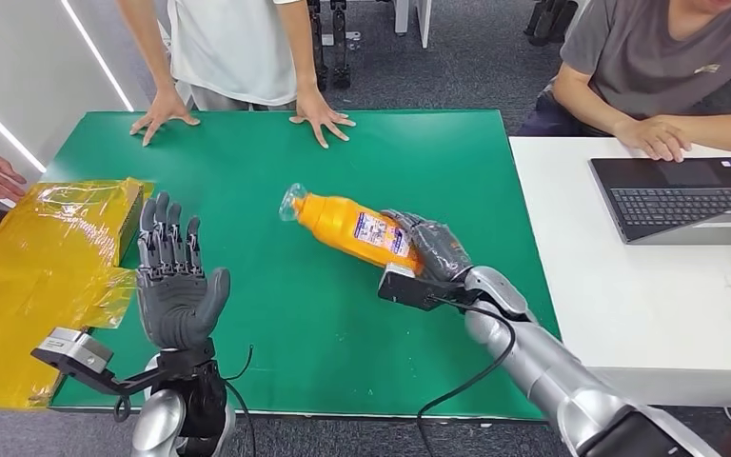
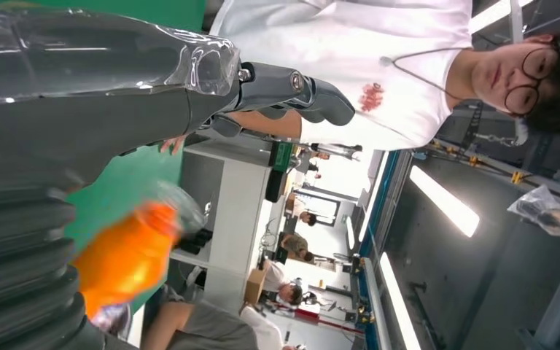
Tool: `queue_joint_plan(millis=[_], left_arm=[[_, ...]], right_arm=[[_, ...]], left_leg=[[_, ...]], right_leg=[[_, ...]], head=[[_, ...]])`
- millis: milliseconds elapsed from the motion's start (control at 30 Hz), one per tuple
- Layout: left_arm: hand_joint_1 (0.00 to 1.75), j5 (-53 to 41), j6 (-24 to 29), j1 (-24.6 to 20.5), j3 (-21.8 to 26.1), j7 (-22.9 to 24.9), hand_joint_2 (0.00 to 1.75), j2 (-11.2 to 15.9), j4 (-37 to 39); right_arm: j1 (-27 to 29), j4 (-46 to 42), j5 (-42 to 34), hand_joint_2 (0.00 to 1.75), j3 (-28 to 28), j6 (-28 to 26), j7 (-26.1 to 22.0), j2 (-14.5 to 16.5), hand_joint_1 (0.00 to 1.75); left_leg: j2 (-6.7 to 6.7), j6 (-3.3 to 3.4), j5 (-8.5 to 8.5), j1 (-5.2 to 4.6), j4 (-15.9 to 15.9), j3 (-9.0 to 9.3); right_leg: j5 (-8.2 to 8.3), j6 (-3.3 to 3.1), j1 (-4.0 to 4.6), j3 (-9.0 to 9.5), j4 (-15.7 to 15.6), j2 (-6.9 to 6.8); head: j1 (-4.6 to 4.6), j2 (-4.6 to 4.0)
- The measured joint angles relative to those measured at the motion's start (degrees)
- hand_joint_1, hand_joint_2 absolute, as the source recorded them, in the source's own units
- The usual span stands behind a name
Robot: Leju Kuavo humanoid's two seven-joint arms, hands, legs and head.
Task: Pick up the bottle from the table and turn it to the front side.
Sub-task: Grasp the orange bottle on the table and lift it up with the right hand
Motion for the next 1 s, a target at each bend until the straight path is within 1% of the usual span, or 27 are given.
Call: queue_joint_plan(millis=[100,233,367,433,567,767,1000], left_arm=[[0.0,0.19,0.03,-0.02,0.28,0.0,1.75,-0.04,-0.08],[0.0,0.51,-0.15,-0.04,0.29,0.0,1.75,-0.06,-0.07],[0.0,1.42,-1.66,-0.11,0.29,0.0,1.75,-0.1,0.49],[0.0,1.45,-2.05,-0.16,0.29,0.0,1.75,-0.14,0.91],[0.0,1.56,-2.78,-0.26,0.28,0.0,1.75,-0.17,1.57],[0.0,1.97,-4.17,-0.68,0.17,0.04,1.75,-0.19,3.25],[0.0,-0.35,-5.77,-3.36,-2.49,3.55,1.75,-0.17,8.54]], right_arm=[[4.1,-4.0,-0.21,1.75,-4.35,-4.5,-0.07,1.38,1.75],[7.16,-7.47,-0.37,1.75,-8.02,-6.89,-0.57,2.49,1.75],[10.57,-11.37,-1.9,1.75,-11.19,-10.98,-5.12,3.81,1.75],[12.08,-13.14,-2.22,1.75,-12.45,-12.01,-6.67,4.42,1.75],[13.91,-15.48,-2.39,1.75,-13.87,-12.34,-7.62,5.13,1.75],[14.76,-16.96,-1.92,1.75,-14.68,-12.11,-8.2,5.99,1.75],[14.76,-17.01,0.4,1.75,-14.78,-9.95,-7.96,7.64,1.75]], left_leg=[[-0.01,0.0,0.0,0.0,0.0,-0.01],[0.02,0.0,0.0,0.0,0.0,0.0],[0.0,0.0,0.0,-0.01,0.01,0.0],[0.02,0.0,0.0,-0.01,0.01,0.0],[0.03,0.01,-0.01,-0.01,0.01,0.0],[0.04,0.01,0.0,-0.01,0.01,0.01],[0.03,0.0,0.01,-0.01,0.01,0.01]], right_leg=[[-0.02,0.01,0.0,-0.01,0.0,-0.02],[-0.02,0.01,0.0,0.0,0.0,0.0],[-0.02,0.02,0.0,0.0,0.0,-0.02],[-0.02,0.02,0.0,-0.01,-0.01,0.01],[-0.02,0.02,0.0,-0.03,-0.01,0.02],[-0.02,0.01,0.0,-0.03,-0.01,0.02],[0.0,0.0,0.0,-0.02,0.0,0.02]], head=[[-0.01,0.0],[0.0,0.0],[-0.01,0.0],[0.0,0.0],[0.01,0.0],[0.0,0.0],[0.0,0.0]])
